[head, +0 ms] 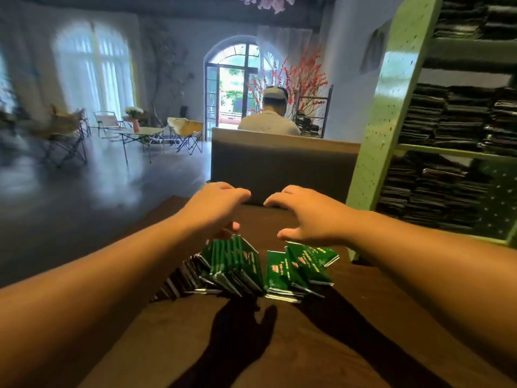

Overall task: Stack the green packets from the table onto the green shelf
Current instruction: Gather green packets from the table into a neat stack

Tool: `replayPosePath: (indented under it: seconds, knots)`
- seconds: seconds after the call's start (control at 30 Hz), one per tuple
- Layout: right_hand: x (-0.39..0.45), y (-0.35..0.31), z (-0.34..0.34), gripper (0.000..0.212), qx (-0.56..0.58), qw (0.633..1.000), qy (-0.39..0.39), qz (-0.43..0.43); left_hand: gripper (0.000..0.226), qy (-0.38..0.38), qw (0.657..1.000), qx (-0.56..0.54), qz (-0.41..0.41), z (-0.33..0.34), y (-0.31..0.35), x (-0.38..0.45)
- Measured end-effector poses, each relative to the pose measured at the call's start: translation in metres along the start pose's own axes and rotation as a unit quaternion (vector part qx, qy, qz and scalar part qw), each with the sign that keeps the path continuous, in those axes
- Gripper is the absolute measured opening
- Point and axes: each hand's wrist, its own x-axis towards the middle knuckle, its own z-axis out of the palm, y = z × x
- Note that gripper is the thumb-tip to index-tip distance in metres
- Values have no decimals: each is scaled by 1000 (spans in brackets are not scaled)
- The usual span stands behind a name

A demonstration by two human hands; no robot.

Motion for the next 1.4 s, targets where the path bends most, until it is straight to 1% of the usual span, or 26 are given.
replayPosePath:
  seconds: [0.07, 0.17, 0.23, 0.3, 0.37, 0.53, 0.63, 0.7, 0.77, 0.83, 0.97, 1.03, 1.13, 1.2, 1.27, 1.3, 1.33, 1.4]
  knots:
    - [15, -24, 25, 77, 16, 999, -32, 0, 20, 29, 999, 10, -11, -17, -20, 1]
    - [30, -48, 62, 95, 46, 995, -87, 6, 14, 31, 998, 9, -55, -28, -47, -1]
    - [34, -60, 85, 105, 65, 992, -106, 17, 12, 44, 997, 10, -64, -33, -66, -1]
    - [35, -66, 102, 109, 76, 989, -118, 39, 12, 57, 996, -1, -63, -37, -80, -3]
    - [34, -70, 115, 107, 84, 987, -123, 52, 12, 57, 996, -8, -62, -39, -91, -5]
    - [30, -75, 130, 81, 95, 991, -64, 66, 12, 59, 998, 21, -15, -39, -98, -14]
    - [27, -74, 130, 73, 110, 990, -29, 83, 11, 49, 999, 19, 1, -30, -98, -20]
    - [24, -74, 128, 70, 113, 988, -8, 100, 10, 32, 999, 0, -8, -23, -98, -22]
    - [19, -72, 126, 65, 116, 986, 24, 115, 9, 6, 999, -35, -39, -15, -99, -24]
    - [14, -70, 125, 61, 143, 979, 69, 129, 13, -16, 993, -81, -78, -6, -101, -23]
    - [1, -60, 119, 61, 180, 964, 135, 144, 43, -34, 966, -212, -144, 15, -99, -22]
    - [-10, -54, 115, 63, 179, 963, 157, 124, 58, -47, 950, -264, -162, 24, -96, -20]
    - [-28, -48, 111, 67, 151, 967, 186, 91, 65, -98, 919, -338, -177, 40, -90, -14]
    - [-44, -41, 108, 72, 160, 965, 196, 66, 65, -136, 902, -370, -177, 55, -84, -8]
    - [-59, -37, 105, 70, 243, 948, 199, 43, 51, -128, 896, -397, -150, 71, -79, -3]
    - [-69, -27, 105, 64, 304, 931, 199, 46, 41, -121, 898, -401, -134, 87, -76, -1]
    - [-75, -21, 105, 55, 374, 900, 216, 57, 33, -115, 902, -399, -121, 97, -76, -1]
    - [-78, -6, 102, 34, 502, 814, 263, 125, 28, -129, 904, -395, -99, 113, -77, 0]
